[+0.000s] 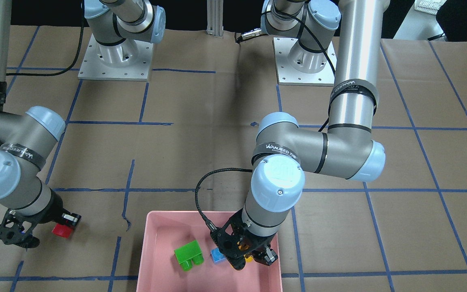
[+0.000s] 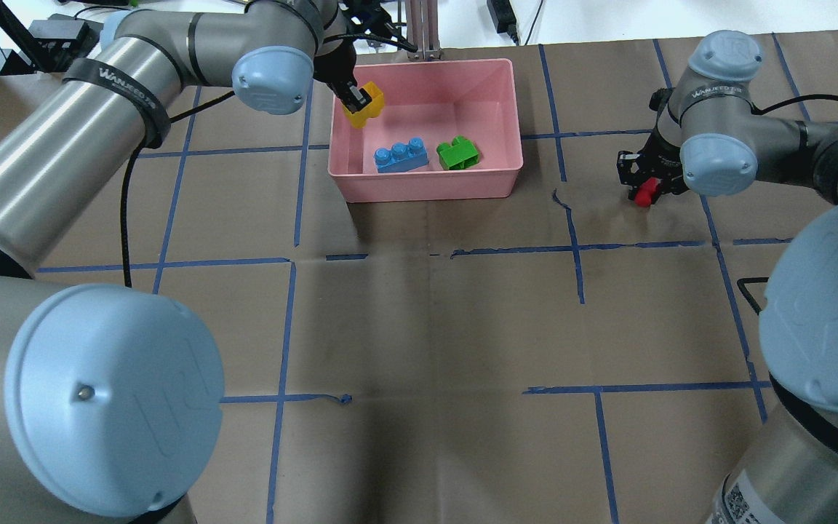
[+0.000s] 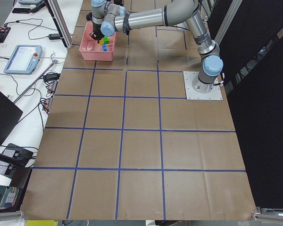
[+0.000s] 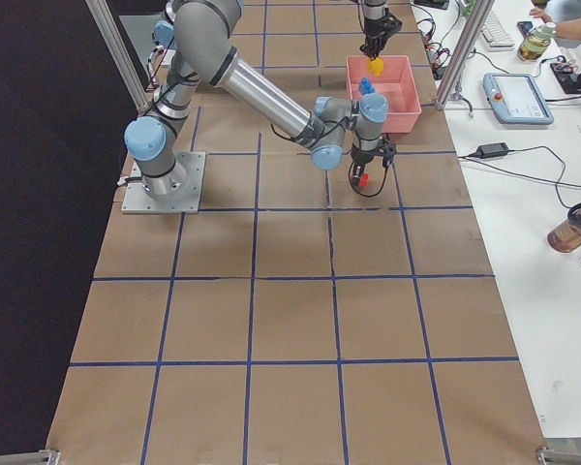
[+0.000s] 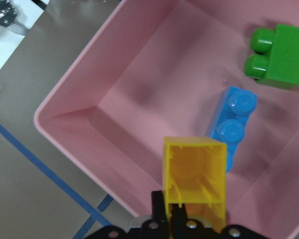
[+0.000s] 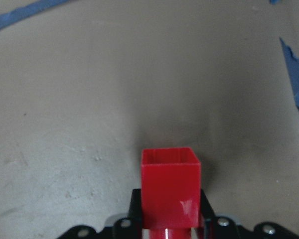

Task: Put all blocks into box

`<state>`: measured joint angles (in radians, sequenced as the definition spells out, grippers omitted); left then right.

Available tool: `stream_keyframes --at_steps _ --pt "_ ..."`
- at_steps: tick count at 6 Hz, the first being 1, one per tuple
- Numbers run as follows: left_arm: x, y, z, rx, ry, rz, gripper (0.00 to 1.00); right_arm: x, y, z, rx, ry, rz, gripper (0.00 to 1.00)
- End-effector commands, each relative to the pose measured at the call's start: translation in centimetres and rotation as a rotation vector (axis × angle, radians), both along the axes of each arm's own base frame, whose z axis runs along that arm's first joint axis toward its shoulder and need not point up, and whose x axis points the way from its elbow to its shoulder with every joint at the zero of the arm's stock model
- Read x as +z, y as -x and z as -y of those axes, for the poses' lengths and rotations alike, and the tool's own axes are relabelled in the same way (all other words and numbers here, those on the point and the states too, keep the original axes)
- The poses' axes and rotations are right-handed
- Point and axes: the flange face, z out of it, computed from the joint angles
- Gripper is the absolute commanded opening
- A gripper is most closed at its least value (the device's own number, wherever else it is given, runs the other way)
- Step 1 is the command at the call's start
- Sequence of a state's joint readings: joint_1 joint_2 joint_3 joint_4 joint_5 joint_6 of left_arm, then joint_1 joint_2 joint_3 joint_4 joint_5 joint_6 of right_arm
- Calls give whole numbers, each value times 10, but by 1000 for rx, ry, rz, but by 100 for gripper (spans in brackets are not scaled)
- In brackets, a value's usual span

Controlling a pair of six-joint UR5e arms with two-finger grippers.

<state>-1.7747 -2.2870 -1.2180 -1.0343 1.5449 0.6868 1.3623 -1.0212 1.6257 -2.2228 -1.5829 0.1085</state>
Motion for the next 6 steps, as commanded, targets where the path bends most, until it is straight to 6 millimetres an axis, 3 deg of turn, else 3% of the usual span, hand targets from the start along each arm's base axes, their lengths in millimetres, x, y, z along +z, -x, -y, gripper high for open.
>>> stream_keyframes --at_steps 1,2,3,4,5,6 --pt "-6 17 -6 49 -1 -11 96 72 6 35 1 0 0 31" --pt "17 12 -13 55 -7 -10 98 118 4 51 9 -21 6 31" --pt "54 -9 -22 80 -32 -3 98 156 -2 70 18 -2 50 32" --pt "111 -44 -39 126 -54 1 98 161 -12 76 31 1 67 31" --pt "159 -78 -62 173 -98 7 98 174 -82 77 126 34 57 31" --pt "207 -90 -95 197 -115 10 98 174 -149 79 164 49 70 31"
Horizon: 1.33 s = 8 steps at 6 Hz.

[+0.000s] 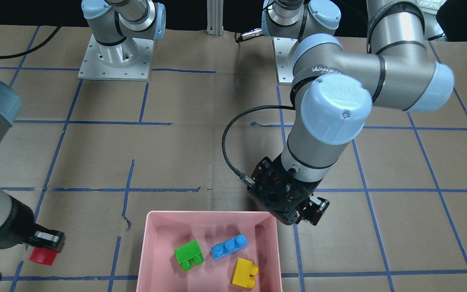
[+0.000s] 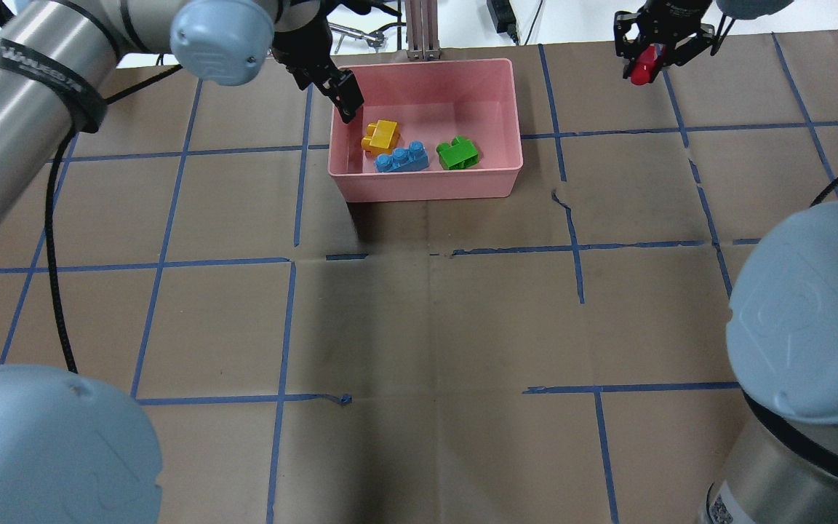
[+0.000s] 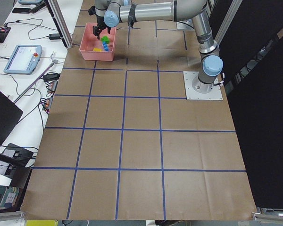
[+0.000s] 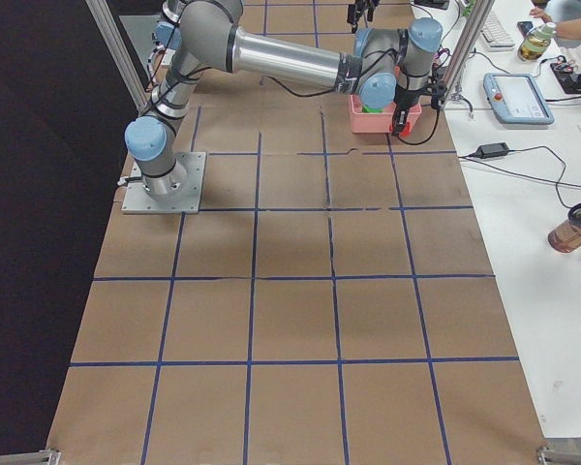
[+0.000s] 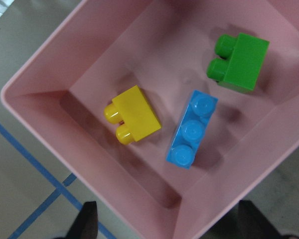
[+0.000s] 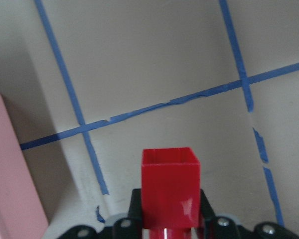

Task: Put all blocks into box

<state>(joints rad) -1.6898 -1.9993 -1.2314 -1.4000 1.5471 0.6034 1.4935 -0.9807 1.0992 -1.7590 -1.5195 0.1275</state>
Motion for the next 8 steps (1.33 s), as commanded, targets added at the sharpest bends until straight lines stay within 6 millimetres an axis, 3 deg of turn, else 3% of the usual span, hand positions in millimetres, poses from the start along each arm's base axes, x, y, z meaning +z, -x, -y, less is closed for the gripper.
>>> stream_keyframes --at_steps 1,2,3,4,6,8 --pt "76 -23 -59 115 -12 6 99 -3 -143 4 136 41 31 32" --pt "84 -42 -80 204 -8 14 99 -41 -203 8 161 14 38 35" --pt "80 -63 -97 263 -26 15 99 -89 -241 15 191 52 43 47" --pt "77 -74 -117 328 -28 6 99 -103 -243 19 187 52 44 99" --pt "57 -74 -144 532 -72 8 99 -95 -242 16 159 48 41 100" --pt "52 -73 -151 530 -84 11 99 -82 -238 8 155 17 34 100"
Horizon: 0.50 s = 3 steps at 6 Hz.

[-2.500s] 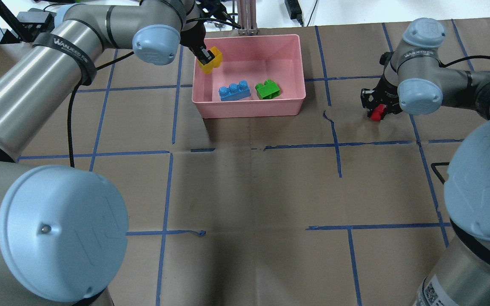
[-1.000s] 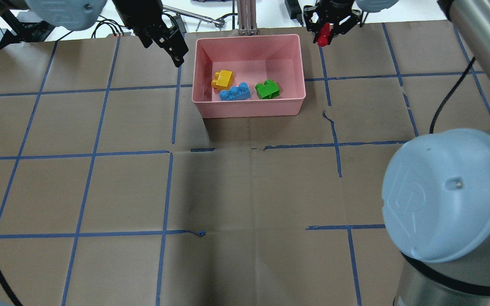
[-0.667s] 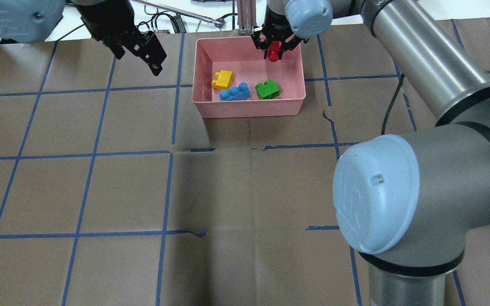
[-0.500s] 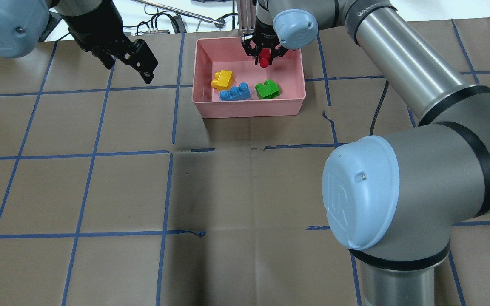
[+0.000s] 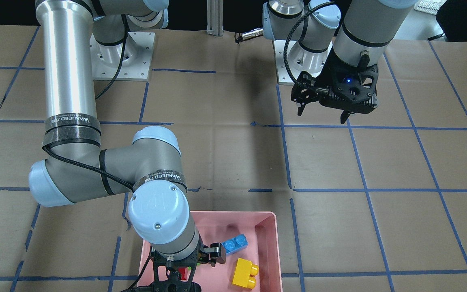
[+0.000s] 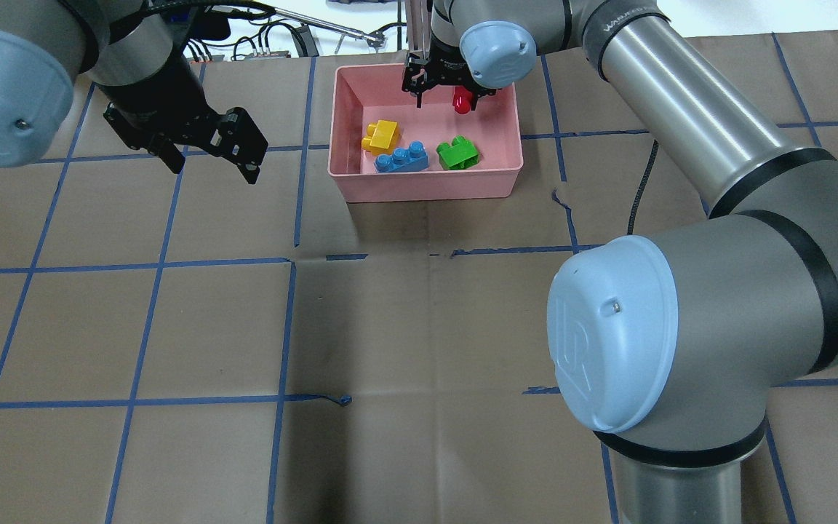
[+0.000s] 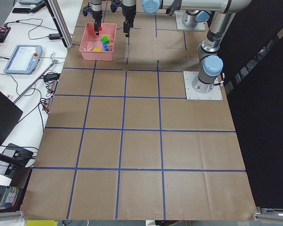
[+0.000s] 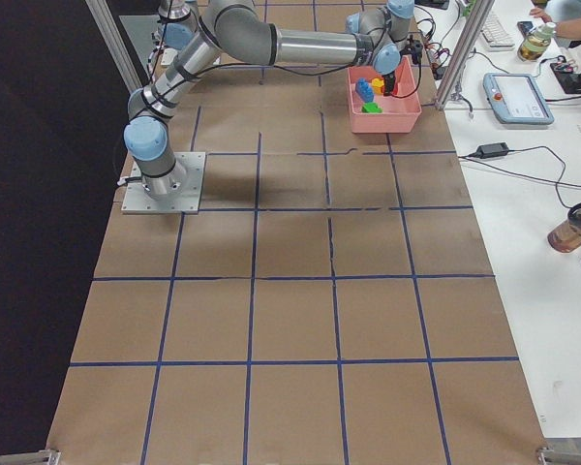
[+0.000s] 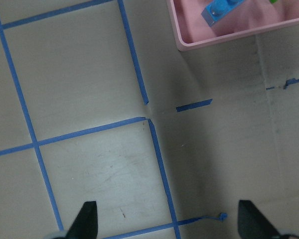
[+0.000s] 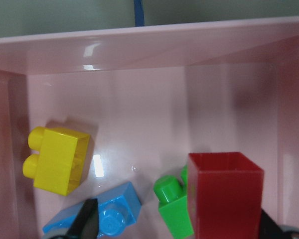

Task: Put all blocks into box

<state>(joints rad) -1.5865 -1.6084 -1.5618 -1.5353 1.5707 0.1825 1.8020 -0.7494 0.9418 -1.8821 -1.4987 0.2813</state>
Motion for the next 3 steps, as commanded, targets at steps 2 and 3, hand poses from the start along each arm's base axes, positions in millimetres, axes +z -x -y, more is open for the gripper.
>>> stream_keyframes --at_steps 2,3 --pt "-4 1 -4 2 -8 0 99 -3 -4 -7 -44 -43 3 100" --pt "-4 1 -4 2 -9 -1 99 -1 -3 -11 -2 -68 -11 100"
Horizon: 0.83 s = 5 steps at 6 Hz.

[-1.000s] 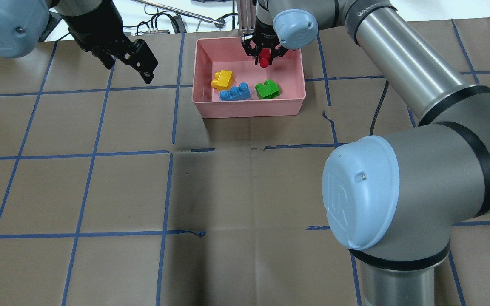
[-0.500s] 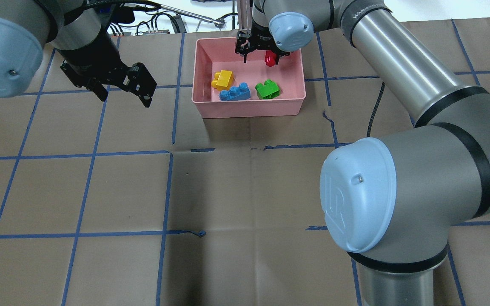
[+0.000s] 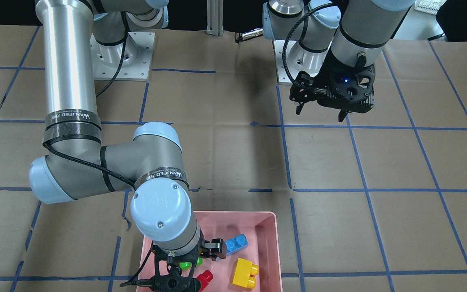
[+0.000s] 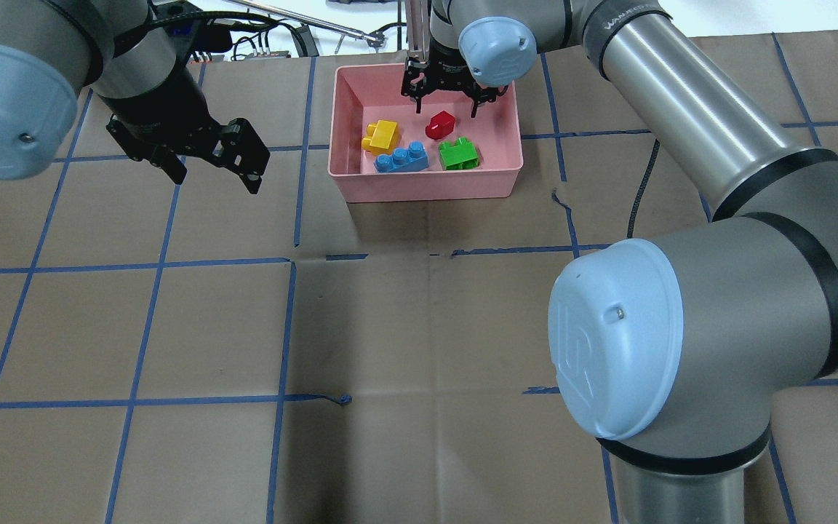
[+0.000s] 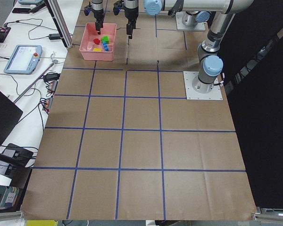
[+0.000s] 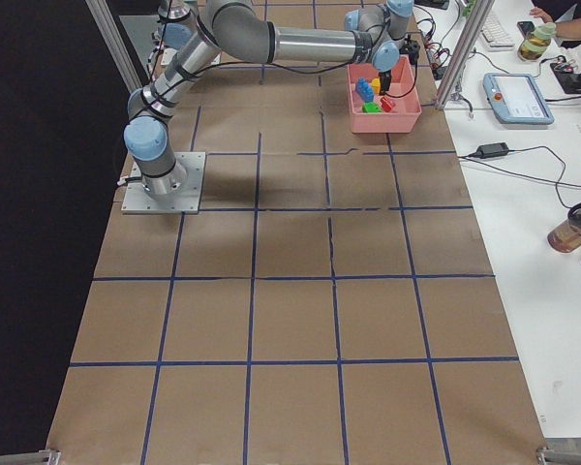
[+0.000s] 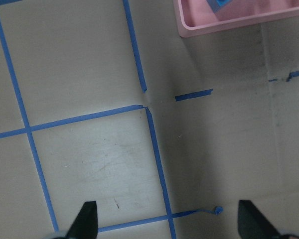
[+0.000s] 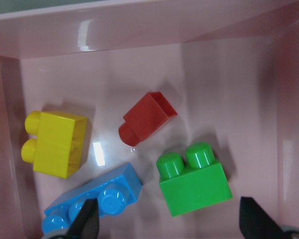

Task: Put all blocks into box

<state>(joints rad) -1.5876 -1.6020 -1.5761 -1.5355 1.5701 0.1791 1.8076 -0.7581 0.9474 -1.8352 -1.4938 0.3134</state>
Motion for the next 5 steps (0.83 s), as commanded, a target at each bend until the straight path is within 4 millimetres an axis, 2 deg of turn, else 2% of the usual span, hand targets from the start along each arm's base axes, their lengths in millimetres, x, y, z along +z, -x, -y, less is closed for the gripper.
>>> stream_keyframes --at_steps 1,2,3,4,5 --pt "0 0 0 -2 0 1 99 30 13 -11 29 -43 -10 100" --pt "0 0 0 -2 1 -1 99 75 32 -19 69 -4 -12 100" --pt "1 0 0 -2 3 -1 99 107 83 -22 66 -31 -24 100" --pt "1 0 0 -2 4 -1 99 146 124 -45 73 -107 -37 100" --pt "1 0 0 -2 4 -1 99 185 153 -75 83 -160 -76 99"
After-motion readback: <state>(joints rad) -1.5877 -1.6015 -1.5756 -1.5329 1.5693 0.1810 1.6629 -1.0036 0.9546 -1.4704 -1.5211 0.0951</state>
